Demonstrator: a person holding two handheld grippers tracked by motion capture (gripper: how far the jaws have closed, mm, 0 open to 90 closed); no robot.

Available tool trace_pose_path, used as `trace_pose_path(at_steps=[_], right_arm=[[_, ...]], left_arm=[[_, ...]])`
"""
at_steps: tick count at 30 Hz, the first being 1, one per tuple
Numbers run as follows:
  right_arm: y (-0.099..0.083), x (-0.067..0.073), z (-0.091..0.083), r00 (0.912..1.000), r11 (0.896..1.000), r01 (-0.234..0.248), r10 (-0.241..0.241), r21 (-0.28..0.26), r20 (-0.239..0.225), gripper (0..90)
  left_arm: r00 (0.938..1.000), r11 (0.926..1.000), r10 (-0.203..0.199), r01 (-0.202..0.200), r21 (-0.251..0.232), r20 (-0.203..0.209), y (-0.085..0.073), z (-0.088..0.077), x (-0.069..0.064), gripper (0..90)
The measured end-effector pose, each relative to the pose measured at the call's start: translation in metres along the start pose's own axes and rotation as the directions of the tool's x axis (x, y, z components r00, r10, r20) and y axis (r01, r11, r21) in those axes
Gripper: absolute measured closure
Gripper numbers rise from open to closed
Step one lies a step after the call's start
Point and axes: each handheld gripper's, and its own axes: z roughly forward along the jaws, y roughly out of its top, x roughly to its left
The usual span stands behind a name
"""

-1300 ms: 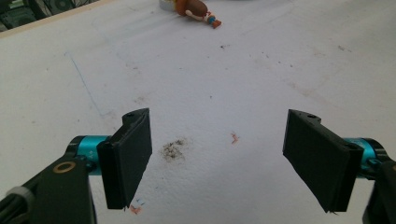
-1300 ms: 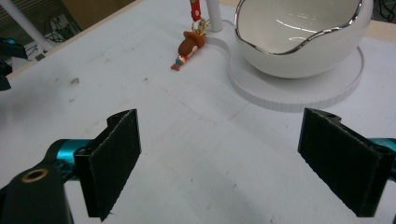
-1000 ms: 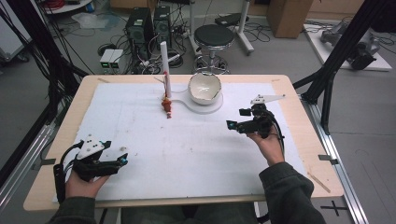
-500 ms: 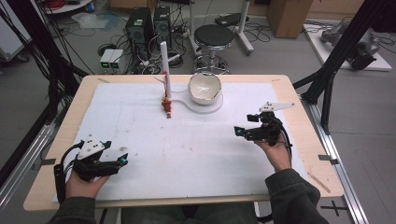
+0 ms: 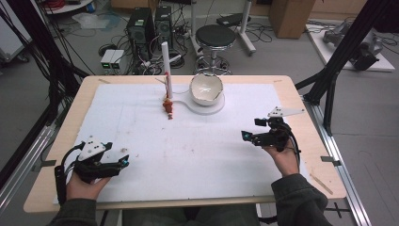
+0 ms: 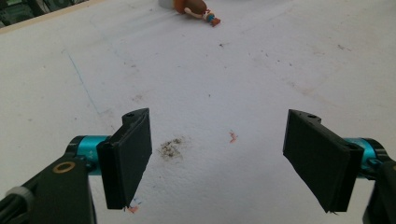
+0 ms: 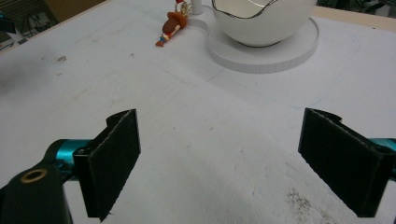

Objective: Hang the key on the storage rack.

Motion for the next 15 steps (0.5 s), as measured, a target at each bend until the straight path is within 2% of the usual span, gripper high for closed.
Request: trace_pose_path(at_steps=[15], right_arm=[[-0.018, -0.005, -0.015, 0.9996, 1.0, -0.01, 0.01, -0.004, 0.025, 12.2]], left_arm=[[1.0, 1.0, 0.002, -0.002, 0.005, 0.0, 0.0, 0.0, 0.0, 24.2]])
